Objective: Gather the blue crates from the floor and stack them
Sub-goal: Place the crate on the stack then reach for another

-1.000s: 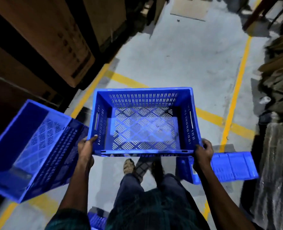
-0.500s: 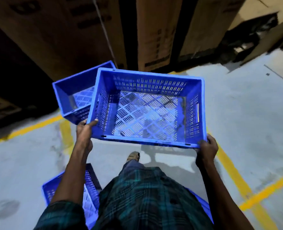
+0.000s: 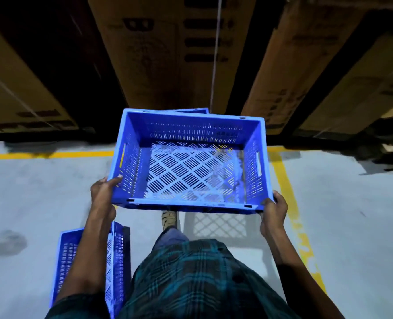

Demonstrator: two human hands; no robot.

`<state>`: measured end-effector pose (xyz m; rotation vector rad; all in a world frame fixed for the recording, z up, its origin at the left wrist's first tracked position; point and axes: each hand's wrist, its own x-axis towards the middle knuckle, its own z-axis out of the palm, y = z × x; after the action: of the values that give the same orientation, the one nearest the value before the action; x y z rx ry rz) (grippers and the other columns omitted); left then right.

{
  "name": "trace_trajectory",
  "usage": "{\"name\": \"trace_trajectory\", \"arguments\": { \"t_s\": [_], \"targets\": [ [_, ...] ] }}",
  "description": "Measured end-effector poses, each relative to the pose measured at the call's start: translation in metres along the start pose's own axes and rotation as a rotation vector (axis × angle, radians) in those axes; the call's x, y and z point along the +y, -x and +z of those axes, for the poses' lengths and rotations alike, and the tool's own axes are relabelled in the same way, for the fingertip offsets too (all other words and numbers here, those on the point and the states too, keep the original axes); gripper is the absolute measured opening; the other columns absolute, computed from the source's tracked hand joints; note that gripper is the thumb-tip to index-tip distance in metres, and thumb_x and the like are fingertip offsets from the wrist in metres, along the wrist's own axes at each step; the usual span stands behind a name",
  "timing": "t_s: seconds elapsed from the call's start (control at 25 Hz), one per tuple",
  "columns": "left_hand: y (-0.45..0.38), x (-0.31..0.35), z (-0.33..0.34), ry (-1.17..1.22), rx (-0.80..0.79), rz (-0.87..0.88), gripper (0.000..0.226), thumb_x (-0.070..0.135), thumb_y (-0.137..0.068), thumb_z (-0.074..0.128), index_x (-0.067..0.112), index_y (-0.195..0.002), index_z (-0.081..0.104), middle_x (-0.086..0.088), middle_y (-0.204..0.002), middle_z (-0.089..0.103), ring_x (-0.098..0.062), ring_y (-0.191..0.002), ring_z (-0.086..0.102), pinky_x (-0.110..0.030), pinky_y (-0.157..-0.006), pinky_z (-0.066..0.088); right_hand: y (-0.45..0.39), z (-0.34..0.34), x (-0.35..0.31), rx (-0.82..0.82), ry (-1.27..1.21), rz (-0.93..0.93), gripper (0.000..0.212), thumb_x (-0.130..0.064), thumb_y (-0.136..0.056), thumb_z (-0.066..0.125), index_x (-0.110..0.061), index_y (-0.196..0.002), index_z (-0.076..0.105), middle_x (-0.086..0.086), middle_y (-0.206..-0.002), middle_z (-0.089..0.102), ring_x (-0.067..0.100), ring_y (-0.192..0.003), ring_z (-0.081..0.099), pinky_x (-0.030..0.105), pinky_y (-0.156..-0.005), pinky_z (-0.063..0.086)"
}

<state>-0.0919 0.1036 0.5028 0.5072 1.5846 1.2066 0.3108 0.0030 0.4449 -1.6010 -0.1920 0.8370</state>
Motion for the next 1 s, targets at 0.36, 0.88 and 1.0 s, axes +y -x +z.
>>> {"name": "trace_trajectory", "arguments": {
  "t_s": [0.36,0.88,1.0],
  "targets": [
    [-0.161,0.065,0.051,0.041,0.069,-0.074,0.011,-0.002,-0.08,0.064,0.009,-0.078,0.063,0.007,-0.05,0.067,-0.008,-0.04,0.062,-0.022,-0.044,0.052,-0.104,0.183,-0.04,0.0,0.086,-0.012,0.049,-0.008,-0.063,0.043,0.003,-0.108,0.06,0.012,-0.095,0.06,0.024,-0.077,0.057,0.028,-0.058,0.048],
    [-0.294,0.098,0.115,-0.035,0.212,-0.224,0.016,-0.002,-0.077,0.064,0.009,-0.07,0.056,-0.012,-0.072,0.06,-0.025,-0.062,0.056,-0.032,-0.06,0.051,-0.205,0.309,-0.049,-0.108,0.336,0.081,0.026,0.007,-0.089,0.04,-0.007,-0.109,0.05,0.012,-0.099,0.063,0.029,-0.075,0.061,0.025,-0.043,0.048],
    [-0.311,0.097,0.124,-0.07,0.211,-0.25,0.015,-0.004,-0.078,0.063,0.008,-0.071,0.056,-0.008,-0.063,0.062,-0.025,-0.058,0.055,-0.026,-0.049,0.051,-0.219,0.325,-0.052,-0.138,0.397,0.107,0.029,0.008,-0.091,0.038,-0.007,-0.113,0.047,0.015,-0.1,0.061,0.03,-0.07,0.059,0.025,-0.045,0.047]
  ]
}}
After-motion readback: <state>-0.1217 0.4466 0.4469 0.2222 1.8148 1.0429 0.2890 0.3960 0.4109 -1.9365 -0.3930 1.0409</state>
